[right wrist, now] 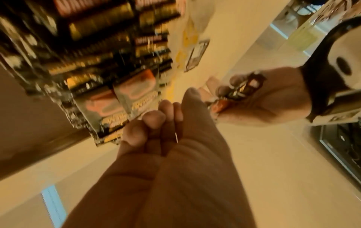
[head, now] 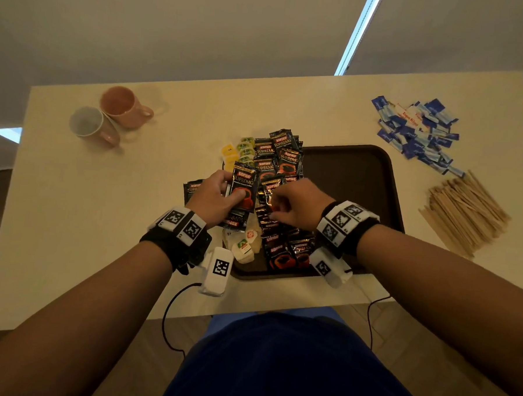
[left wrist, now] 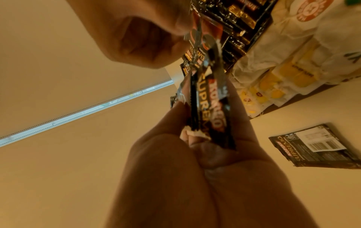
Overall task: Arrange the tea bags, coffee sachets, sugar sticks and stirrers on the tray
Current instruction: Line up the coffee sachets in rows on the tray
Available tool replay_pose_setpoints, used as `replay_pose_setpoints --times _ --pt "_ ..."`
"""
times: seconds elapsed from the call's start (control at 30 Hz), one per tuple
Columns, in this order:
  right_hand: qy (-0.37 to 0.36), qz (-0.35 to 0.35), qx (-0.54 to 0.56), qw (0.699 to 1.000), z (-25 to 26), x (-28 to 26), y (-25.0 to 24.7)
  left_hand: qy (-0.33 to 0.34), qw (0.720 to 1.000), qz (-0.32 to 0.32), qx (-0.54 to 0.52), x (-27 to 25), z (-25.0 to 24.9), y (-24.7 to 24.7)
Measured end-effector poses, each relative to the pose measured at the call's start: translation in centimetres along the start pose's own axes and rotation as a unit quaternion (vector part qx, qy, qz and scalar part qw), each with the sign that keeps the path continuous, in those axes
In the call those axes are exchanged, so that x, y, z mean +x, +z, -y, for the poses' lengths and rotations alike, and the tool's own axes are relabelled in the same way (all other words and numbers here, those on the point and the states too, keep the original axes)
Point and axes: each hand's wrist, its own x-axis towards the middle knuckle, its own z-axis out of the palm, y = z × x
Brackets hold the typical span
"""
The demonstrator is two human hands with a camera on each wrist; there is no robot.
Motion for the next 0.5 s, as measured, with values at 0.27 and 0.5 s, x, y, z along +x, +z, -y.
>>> replay_pose_setpoints --times 0.27,0.5 --pt "0.1 -0.085 0.219 0.967 0.6 1.1 -1.7 0.045 0.998 0.022 -0.024 -0.3 -1.1 0.4" --pt "0.168 -0.124 0.36 0.909 0.2 0.7 -2.5 0.044 0.997 0.05 -0.042 -0.4 -1.3 0.5"
